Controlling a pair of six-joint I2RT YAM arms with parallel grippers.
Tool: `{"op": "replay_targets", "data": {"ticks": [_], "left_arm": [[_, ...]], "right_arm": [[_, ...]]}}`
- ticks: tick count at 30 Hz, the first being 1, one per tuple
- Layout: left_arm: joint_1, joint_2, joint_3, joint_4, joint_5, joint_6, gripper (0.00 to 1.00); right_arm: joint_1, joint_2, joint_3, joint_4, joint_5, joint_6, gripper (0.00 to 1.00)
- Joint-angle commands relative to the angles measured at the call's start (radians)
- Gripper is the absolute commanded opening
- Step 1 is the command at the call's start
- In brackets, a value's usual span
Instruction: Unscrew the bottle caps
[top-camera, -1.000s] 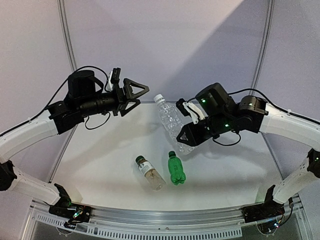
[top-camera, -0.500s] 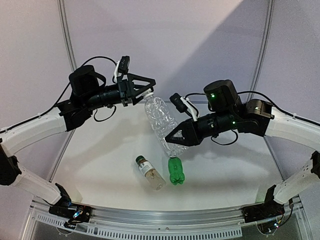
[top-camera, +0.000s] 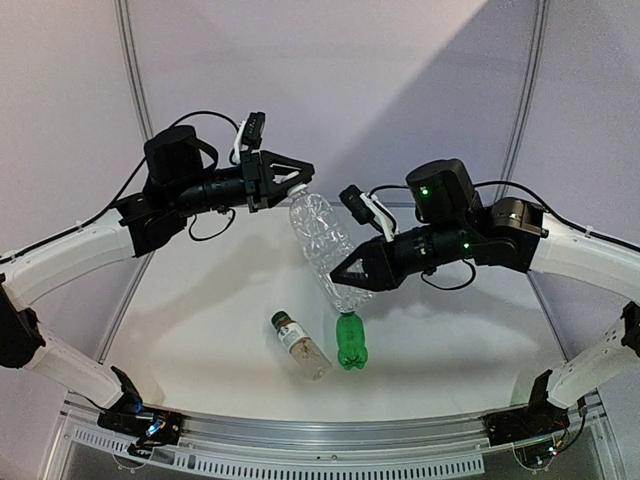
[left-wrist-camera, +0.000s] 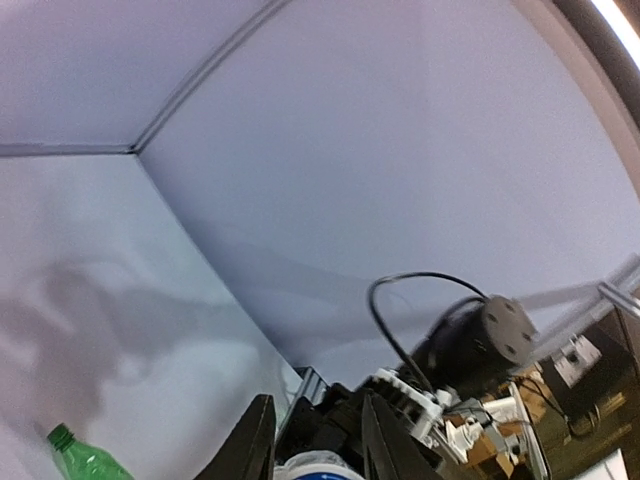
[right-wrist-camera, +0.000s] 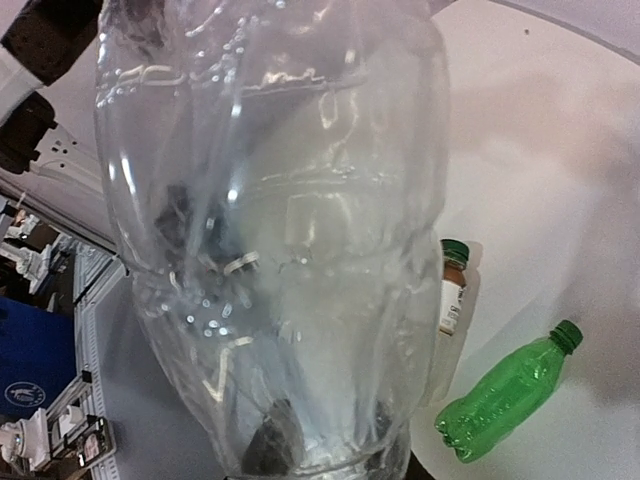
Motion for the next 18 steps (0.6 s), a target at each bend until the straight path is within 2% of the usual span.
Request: {"op": "replay_targets", "data": {"ticks": [1, 4, 8, 14, 18], "left_arm": [[-0.005, 0.026, 0.068, -0.251, -0.201, -0.066, 0.15], [-0.007, 0.054, 0.117, -0.437, -0.333, -0.158, 0.17], [-0.008, 0.106, 0.177, -0.589, -0.411, -0.234, 0.18], [-0.005, 0.171, 0.255, -0.681, -0.439, -0.291, 0.17], [0.001, 0.217, 0.293, -0.698, -0.418, -0.307, 0.24]], "right_arm": [[-0.002, 0.057, 0.102, -0.219, 0.315, 0.002, 0.0], [0.007, 0.123, 0.18, -0.343, 0.486, 0.003, 0.0], [0.024, 0.187, 0.249, -0.444, 0.601, 0.007, 0.0], [0.043, 0.243, 0.278, -0.492, 0.633, 0.008, 0.0], [0.053, 0.261, 0.288, -0.51, 0.629, -0.004, 0.0]]}}
